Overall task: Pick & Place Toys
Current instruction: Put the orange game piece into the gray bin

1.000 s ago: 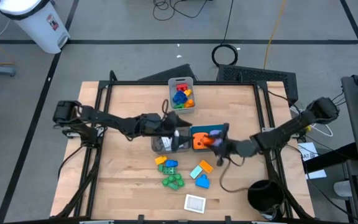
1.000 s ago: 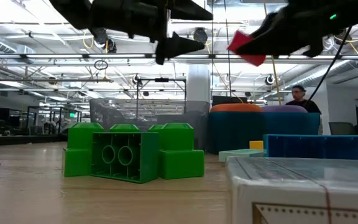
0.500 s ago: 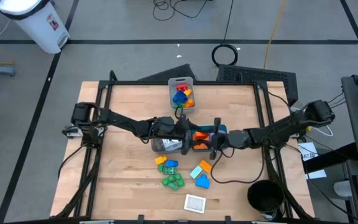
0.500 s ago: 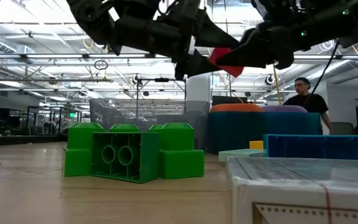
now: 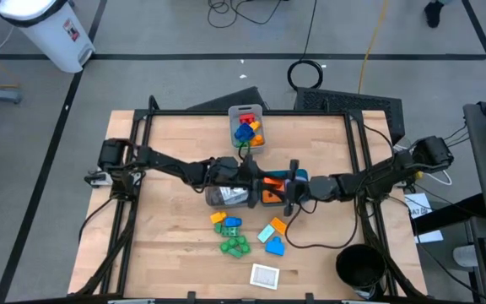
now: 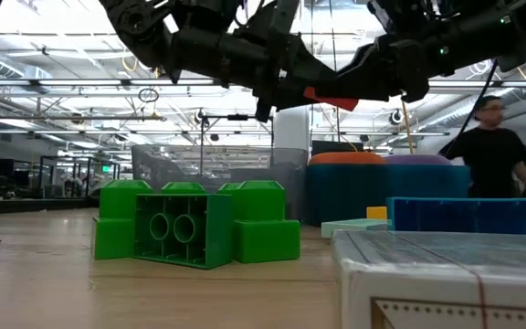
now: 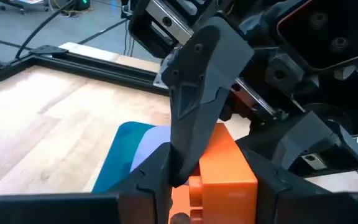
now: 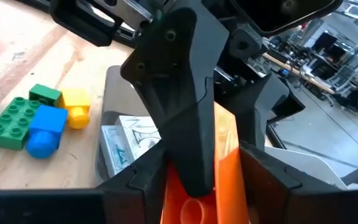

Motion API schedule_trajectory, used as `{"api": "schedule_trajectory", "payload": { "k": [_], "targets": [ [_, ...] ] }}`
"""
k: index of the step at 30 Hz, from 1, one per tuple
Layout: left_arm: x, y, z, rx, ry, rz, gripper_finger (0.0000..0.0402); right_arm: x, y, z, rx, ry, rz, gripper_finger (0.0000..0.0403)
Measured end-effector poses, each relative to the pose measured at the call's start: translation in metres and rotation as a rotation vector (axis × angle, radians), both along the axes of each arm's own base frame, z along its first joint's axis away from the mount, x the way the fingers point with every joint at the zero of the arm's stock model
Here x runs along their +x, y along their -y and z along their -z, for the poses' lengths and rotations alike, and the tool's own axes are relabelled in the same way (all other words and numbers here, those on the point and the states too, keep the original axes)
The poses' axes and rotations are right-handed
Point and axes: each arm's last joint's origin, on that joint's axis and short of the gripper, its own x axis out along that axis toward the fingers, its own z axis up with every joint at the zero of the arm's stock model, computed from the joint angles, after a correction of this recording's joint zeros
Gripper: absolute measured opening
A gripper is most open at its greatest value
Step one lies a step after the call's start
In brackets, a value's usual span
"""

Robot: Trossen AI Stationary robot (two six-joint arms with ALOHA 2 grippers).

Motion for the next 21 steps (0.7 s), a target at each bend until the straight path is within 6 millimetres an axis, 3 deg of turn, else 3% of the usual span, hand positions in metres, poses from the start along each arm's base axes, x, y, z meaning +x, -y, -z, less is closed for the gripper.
{"api": "schedule_trajectory", "payload": {
  "k": [5, 10, 11, 15, 18, 21],
  "targets": [
    [-0.005, -0.010, -0.007, -0.005, -0.035, -0.001, 0.0136, -0.002, -0.004, -0.004, 0.046, 0.030, 0.023, 0.0183],
    [-0.021, -0.020, -0.044, 0.089, 0.007, -0.013, 0.0124, -0.009, -0.006, -0.019, 0.063, 0.091, 0.045, 0.0220],
    [-0.028, -0.023, -0.051, 0.116, -0.004, -0.070, 0.0094, -0.012, -0.006, -0.024, 0.063, 0.106, 0.057, 0.0224],
    [-0.048, -0.043, -0.077, 0.223, -0.021, -0.333, 0.0092, -0.024, -0.012, -0.028, 0.092, 0.086, 0.011, 0.0235],
    [-0.057, -0.057, -0.080, 0.245, -0.077, -0.484, 0.0092, -0.034, -0.011, -0.045, 0.150, 0.160, 0.019, 0.0236],
    [-0.060, -0.083, -0.070, 0.226, -0.133, -0.630, 0.0092, -0.038, -0.011, -0.044, 0.166, 0.137, 0.004, 0.0231]
  ]
}}
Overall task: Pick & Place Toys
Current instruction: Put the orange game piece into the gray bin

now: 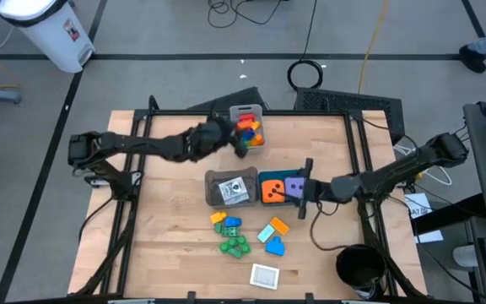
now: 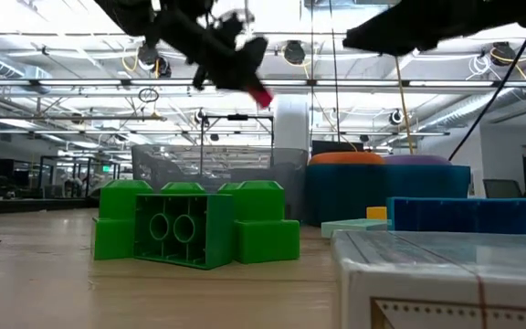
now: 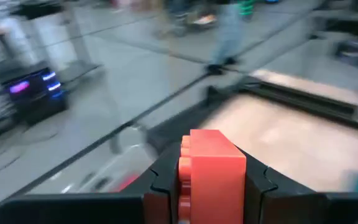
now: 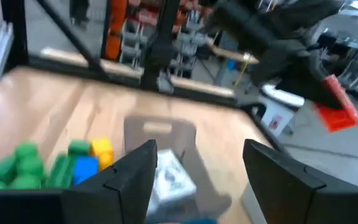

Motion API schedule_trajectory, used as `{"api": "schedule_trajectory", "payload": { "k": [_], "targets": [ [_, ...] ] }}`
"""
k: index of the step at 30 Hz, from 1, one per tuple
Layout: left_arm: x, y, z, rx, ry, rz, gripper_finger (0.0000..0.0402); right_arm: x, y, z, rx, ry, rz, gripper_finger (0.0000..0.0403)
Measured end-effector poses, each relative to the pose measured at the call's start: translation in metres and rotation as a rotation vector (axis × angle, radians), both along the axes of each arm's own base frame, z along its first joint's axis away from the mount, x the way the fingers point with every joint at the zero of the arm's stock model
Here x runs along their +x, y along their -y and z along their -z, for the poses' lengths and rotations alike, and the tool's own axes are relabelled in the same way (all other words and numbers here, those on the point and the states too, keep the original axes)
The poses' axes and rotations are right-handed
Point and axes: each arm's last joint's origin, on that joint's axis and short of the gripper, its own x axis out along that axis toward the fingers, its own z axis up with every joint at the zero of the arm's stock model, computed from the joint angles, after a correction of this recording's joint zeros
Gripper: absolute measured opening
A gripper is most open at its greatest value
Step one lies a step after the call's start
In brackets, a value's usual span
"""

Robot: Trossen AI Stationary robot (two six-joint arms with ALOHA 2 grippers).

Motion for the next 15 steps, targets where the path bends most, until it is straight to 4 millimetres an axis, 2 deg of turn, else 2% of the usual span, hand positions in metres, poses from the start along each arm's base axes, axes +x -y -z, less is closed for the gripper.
{"api": "schedule_trajectory", "payload": {
  "k": [3, 7, 15],
  "targets": [
    [0.002, -0.022, 0.017, -0.062, -0.011, -0.076, 0.0092, -0.001, 0.001, -0.004, 0.008, 0.017, 0.010, 0.0224],
    [0.008, -0.050, 0.057, -0.188, -0.074, -0.098, 0.0092, -0.001, 0.001, 0.000, 0.002, -0.013, 0.000, 0.0217],
    [0.011, -0.078, 0.099, -0.290, -0.100, -0.163, 0.0098, -0.001, 0.001, 0.000, 0.013, -0.011, 0.003, 0.0212]
  ]
}}
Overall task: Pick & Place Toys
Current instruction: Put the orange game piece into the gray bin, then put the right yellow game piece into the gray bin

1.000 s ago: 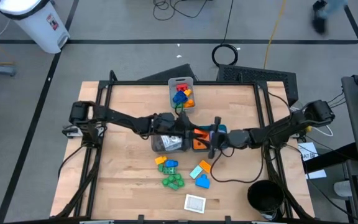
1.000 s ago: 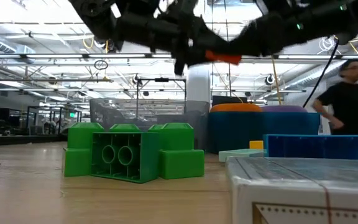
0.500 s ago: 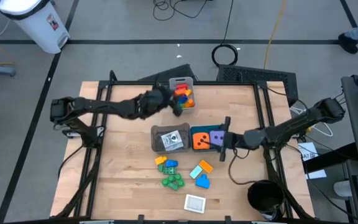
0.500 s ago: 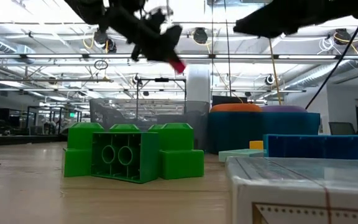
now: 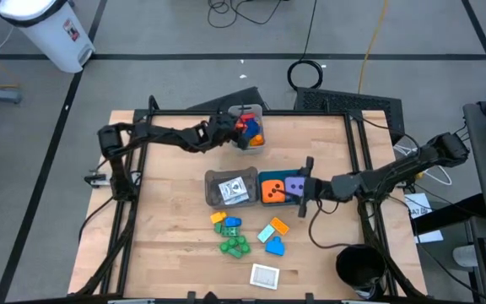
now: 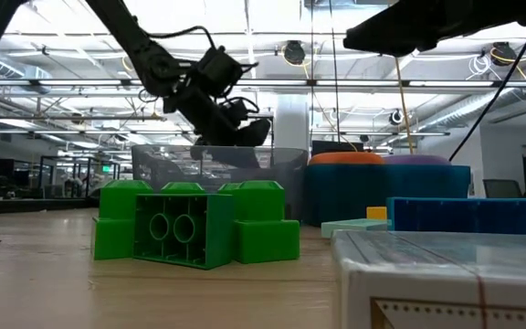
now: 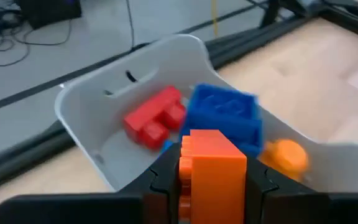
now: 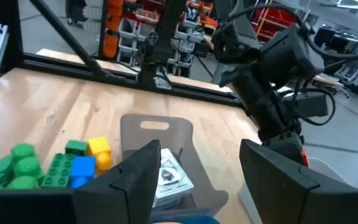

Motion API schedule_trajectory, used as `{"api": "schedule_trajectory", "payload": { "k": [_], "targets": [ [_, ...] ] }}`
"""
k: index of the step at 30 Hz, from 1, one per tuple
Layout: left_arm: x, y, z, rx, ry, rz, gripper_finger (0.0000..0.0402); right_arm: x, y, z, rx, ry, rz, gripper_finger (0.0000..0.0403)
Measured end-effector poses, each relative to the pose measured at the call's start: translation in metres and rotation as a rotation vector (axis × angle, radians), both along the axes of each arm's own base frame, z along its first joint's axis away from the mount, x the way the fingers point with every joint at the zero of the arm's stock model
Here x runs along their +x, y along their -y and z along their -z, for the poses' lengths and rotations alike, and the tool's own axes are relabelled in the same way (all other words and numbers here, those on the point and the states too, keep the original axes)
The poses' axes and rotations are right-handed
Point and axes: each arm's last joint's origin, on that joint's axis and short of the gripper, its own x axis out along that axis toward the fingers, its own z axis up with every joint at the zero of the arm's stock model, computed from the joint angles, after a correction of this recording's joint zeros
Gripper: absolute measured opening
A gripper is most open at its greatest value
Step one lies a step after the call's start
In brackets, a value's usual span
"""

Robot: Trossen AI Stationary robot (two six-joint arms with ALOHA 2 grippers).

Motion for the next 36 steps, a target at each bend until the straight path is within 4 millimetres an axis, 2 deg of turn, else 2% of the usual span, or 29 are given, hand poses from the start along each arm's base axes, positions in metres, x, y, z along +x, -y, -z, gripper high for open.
{"api": "schedule_trajectory", "payload": {
  "k": [2, 6, 11, 14, 18, 23, 28, 32, 36],
  "targets": [
    [0.000, -0.005, 0.002, 0.009, 0.017, -0.012, 0.0121, 0.000, 0.000, 0.000, 0.001, 0.003, 0.001, 0.0212],
    [0.000, -0.010, 0.005, -0.006, 0.035, -0.034, 0.0193, 0.000, 0.000, 0.000, 0.001, 0.002, 0.000, 0.0212],
    [-0.004, -0.013, -0.003, 0.019, 0.030, -0.029, 0.0280, 0.000, 0.000, 0.000, 0.000, 0.001, 0.000, 0.0212],
    [-0.008, -0.009, -0.017, 0.038, 0.014, 0.032, 0.0319, 0.000, 0.000, 0.001, 0.000, -0.010, 0.000, 0.0212],
    [-0.020, 0.001, -0.050, 0.044, 0.046, 0.085, 0.0352, 0.000, 0.000, 0.001, 0.030, -0.006, 0.002, 0.0212],
    [-0.042, 0.028, -0.098, -0.027, 0.137, 0.210, 0.0372, 0.000, -0.001, 0.001, 0.085, 0.003, -0.031, 0.0212],
    [-0.057, 0.069, -0.131, 0.011, 0.155, 0.395, 0.0374, 0.001, -0.005, 0.000, 0.142, 0.014, -0.150, 0.0212],
    [-0.059, 0.104, -0.146, 0.082, 0.169, 0.526, 0.0369, 0.001, -0.010, -0.004, 0.239, 0.047, -0.326, 0.0212],
    [-0.056, 0.133, -0.146, 0.119, 0.153, 0.563, 0.0369, 0.005, -0.022, -0.007, 0.340, 0.093, -0.490, 0.0212]
  ]
}}
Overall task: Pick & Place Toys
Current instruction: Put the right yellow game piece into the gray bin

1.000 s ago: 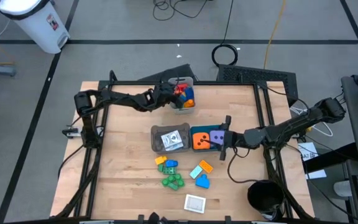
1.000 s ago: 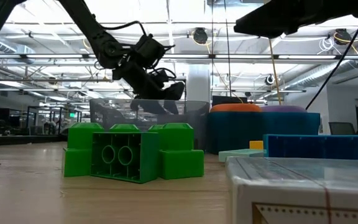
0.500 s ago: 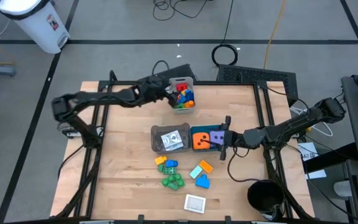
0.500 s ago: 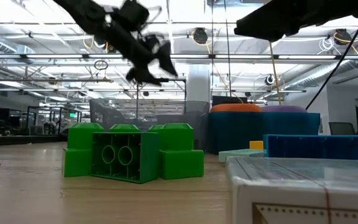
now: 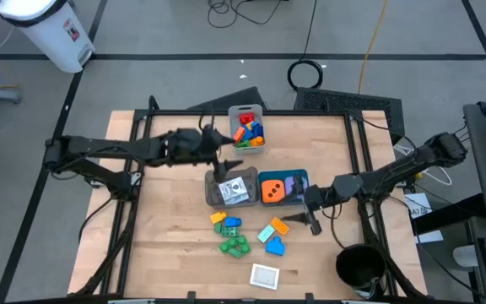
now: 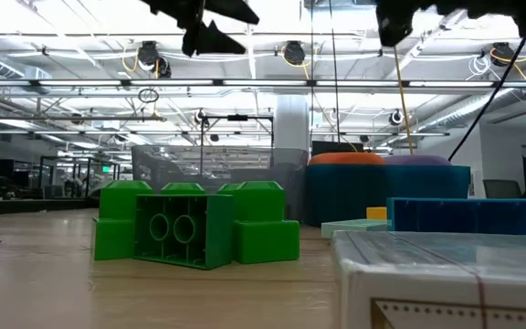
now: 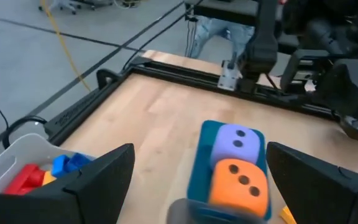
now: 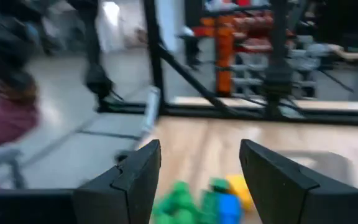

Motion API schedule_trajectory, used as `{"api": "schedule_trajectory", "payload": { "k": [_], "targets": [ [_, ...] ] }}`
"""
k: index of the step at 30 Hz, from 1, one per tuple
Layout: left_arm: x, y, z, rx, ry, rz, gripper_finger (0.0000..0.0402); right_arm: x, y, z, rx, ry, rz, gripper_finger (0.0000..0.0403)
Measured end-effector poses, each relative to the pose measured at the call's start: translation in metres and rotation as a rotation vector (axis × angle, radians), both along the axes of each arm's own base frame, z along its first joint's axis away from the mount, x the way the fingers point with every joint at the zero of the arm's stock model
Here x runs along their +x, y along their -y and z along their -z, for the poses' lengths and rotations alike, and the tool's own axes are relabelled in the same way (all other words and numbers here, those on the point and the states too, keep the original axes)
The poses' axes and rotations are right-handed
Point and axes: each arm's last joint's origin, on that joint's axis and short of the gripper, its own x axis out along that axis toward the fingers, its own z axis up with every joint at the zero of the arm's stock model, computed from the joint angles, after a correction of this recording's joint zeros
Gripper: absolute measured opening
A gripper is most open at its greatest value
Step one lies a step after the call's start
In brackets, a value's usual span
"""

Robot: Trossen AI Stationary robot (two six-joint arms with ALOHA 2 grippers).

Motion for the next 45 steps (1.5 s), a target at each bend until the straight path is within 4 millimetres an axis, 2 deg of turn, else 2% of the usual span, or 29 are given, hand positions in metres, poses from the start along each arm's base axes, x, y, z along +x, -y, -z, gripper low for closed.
{"api": "schedule_trajectory", "payload": {
  "k": [4, 7, 9, 12, 18, 23, 27, 34, 40, 45],
  "targets": [
    [0.000, 0.019, 0.011, 0.023, 0.029, -0.009, 0.0374, 0.004, -0.021, 0.004, -0.003, 0.055, -0.061, 0.0212],
    [-0.014, 0.031, 0.024, 0.034, 0.073, 0.029, 0.0373, 0.013, -0.037, 0.001, -0.038, 0.036, -0.051, 0.0212],
    [-0.023, 0.037, 0.028, 0.031, 0.173, 0.052, 0.0370, 0.021, -0.046, -0.005, -0.050, -0.001, -0.035, 0.0212],
    [-0.045, 0.039, 0.049, 0.026, 0.198, 0.066, 0.0368, 0.034, -0.061, -0.009, -0.071, -0.107, -0.001, 0.0212],
    [-0.082, 0.042, 0.071, -0.053, 0.308, 0.070, 0.0374, 0.052, -0.095, -0.004, -0.211, -0.261, 0.165, 0.0212],
    [-0.096, 0.043, 0.091, -0.135, 0.305, 0.069, 0.0369, 0.062, -0.116, 0.013, -0.243, -0.393, 0.257, 0.0217],
    [-0.097, 0.043, 0.093, -0.175, 0.313, 0.063, 0.0369, 0.062, -0.117, 0.033, -0.273, -0.518, 0.315, 0.0226],
    [-0.096, 0.044, 0.095, -0.184, 0.303, 0.060, 0.0376, 0.061, -0.107, 0.068, -0.258, -0.738, 0.432, 0.0225],
    [-0.096, 0.043, 0.095, -0.181, 0.311, 0.046, 0.0377, 0.048, -0.099, 0.078, -0.216, -0.908, 0.496, 0.0214],
    [-0.096, 0.042, 0.095, -0.177, 0.314, 0.019, 0.0377, 0.044, -0.097, 0.085, -0.145, -0.984, 0.473, 0.0211]
  ]
}}
